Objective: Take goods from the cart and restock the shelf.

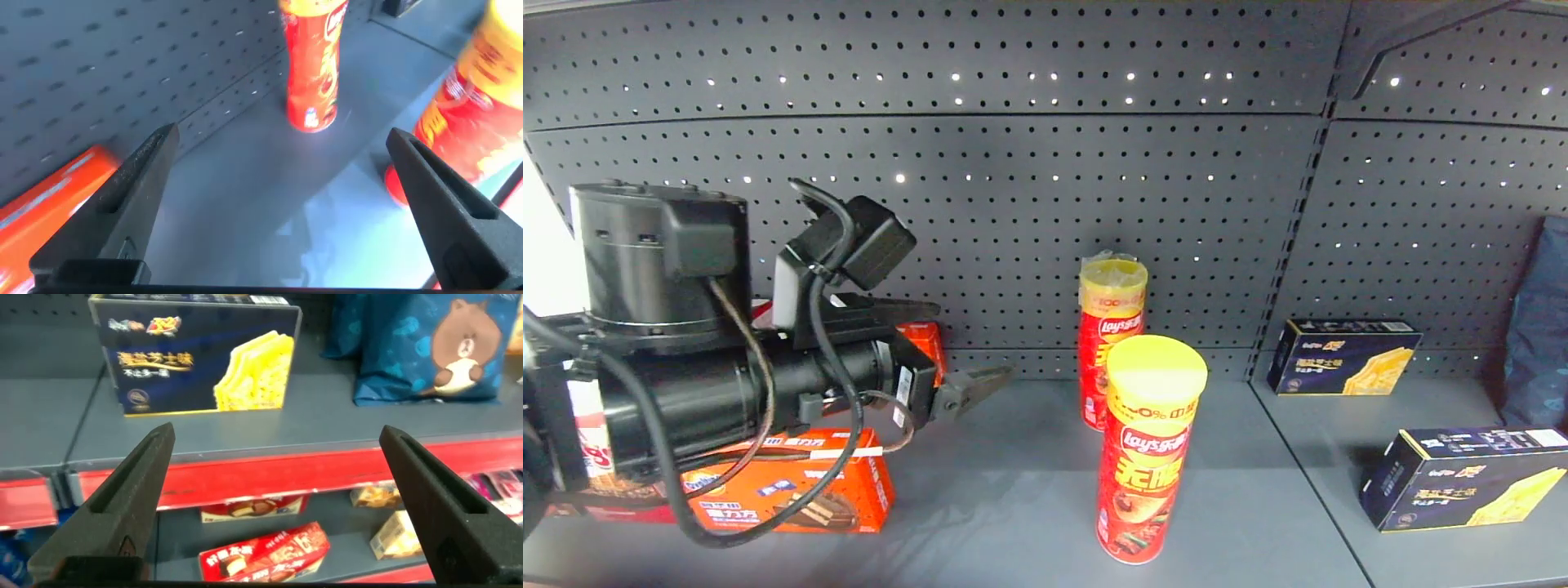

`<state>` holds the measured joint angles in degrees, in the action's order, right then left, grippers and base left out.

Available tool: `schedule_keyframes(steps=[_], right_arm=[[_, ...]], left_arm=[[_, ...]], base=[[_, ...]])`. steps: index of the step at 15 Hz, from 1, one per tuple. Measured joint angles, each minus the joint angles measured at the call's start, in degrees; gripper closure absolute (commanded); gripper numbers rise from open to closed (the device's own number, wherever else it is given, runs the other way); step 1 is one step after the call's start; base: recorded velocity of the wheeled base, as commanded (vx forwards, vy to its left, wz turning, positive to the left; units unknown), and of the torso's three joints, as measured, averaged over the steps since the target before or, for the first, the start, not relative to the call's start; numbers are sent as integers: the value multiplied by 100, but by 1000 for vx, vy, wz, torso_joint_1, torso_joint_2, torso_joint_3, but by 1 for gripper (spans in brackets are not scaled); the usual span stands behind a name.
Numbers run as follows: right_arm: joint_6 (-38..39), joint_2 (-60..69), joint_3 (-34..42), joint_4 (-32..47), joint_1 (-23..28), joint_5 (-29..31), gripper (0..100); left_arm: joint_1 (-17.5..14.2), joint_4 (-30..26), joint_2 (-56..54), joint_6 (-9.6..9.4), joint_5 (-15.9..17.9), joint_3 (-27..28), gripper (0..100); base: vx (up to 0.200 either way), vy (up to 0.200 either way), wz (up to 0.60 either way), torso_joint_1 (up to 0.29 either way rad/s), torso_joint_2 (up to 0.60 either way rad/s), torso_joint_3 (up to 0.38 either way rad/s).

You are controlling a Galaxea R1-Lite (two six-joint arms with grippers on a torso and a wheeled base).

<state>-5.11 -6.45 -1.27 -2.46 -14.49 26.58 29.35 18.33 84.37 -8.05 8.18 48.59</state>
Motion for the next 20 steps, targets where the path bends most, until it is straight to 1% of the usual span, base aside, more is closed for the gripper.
schedule_keyframes(steps=[2, 3, 4, 7, 9, 11, 13, 16, 20], right_arm=[[-15, -243, -407, 11, -107, -178, 0], [-91, -534, -766, 15, -188, -334, 0], [-332, -925, -1237, 17, -347, -583, 0], [-778, -2345, -2466, -16, -1093, -1309, 0], [-762, -3329, -2938, -325, -1580, -1697, 0], [-425, -4354, -3181, -983, -1891, -1916, 0], [-63, -5253, -3277, -1598, -2044, -2031, 0], [95, -6243, -3312, -1847, -2155, -2088, 0], [108, -6816, -3177, -1875, -2183, -2037, 0]], left_arm=[[24, -127, -319, -130, -140, -63, 0], [35, -154, -428, -210, -219, -88, 0], [77, -191, -516, -290, -329, -135, 0], [184, -176, -640, -319, -356, -336, 0], [228, -137, -660, -322, -391, -450, 0], [239, -134, -670, -315, -395, -455, 0], [215, -132, -678, -315, -428, -444, 0], [193, -123, -675, -312, -441, -428, 0], [178, -112, -660, -311, -439, -358, 0]], base=[[0, 0, 0, 0, 0, 0], [0, 0, 0, 0, 0, 0], [0, 0, 0, 0, 0, 0], [0, 0, 0, 0, 0, 0], [0, 0, 0, 0, 0, 0], [0, 0, 0, 0, 0, 0], [0, 0, 0, 0, 0, 0], [0, 0, 0, 0, 0, 0], [0, 0, 0, 0, 0, 0]])
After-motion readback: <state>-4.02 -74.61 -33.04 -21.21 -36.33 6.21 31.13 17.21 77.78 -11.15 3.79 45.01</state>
